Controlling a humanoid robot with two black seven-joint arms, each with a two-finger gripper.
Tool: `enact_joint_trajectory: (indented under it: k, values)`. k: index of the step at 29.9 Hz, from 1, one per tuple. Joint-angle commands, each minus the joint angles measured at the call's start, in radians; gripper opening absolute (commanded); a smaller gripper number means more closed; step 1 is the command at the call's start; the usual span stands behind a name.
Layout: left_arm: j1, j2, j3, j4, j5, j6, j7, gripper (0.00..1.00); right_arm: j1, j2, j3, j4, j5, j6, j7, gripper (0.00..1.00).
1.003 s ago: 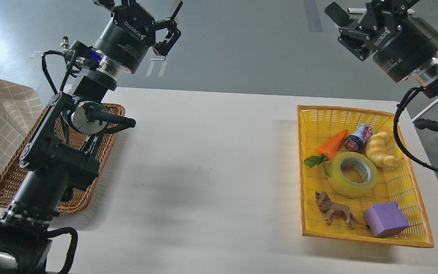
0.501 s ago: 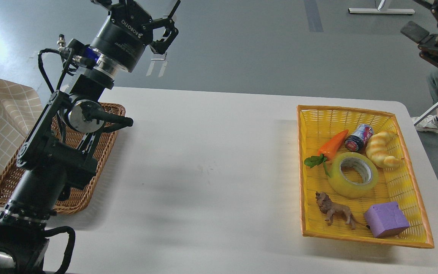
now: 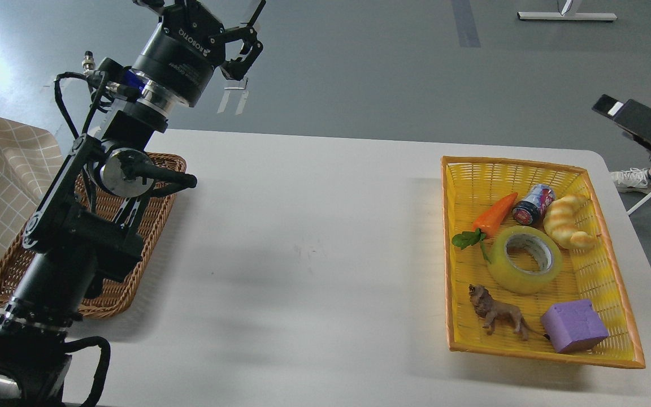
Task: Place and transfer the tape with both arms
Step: 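Raise the right arm and bring the right gripper down beside the basket, then reach the right gripper into the tape roll in the yellow basket and grasp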
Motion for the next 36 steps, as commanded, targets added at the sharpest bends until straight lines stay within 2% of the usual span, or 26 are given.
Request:
enact_joint_trajectory:
  k: [1,4,8,15,18,33,36]
  values:
    - [0.001,-0.002,0.001,0.000,0.001,-0.001,0.001,0.98,-0.067,0.002,-0.006,0.032,-0.114,0.000,-0.007,1.00]
    - [0.001,0.000,0.000,0.000,0.001,-0.001,0.001,0.98,-0.124,0.025,-0.030,0.052,-0.212,0.000,-0.025,0.98]
    - [0.004,0.001,0.000,0.000,0.001,-0.001,0.001,0.98,-0.154,0.091,-0.036,0.046,-0.333,0.000,-0.091,0.98]
    - [0.010,-0.002,0.001,0.000,0.001,-0.001,0.001,0.98,-0.165,0.148,-0.035,0.031,-0.424,0.000,-0.099,0.98]
    - [0.010,0.000,0.001,0.001,0.001,-0.001,0.001,0.98,-0.164,0.148,-0.036,0.017,-0.456,0.000,-0.128,0.98]
    - [0.024,0.003,0.003,0.003,0.002,-0.004,0.001,0.98,-0.147,0.149,-0.128,-0.014,-0.481,0.000,-0.129,0.94]
    - [0.026,0.004,0.003,0.009,0.004,-0.004,0.001,0.98,-0.119,0.148,-0.128,-0.066,-0.479,0.000,-0.129,0.91]
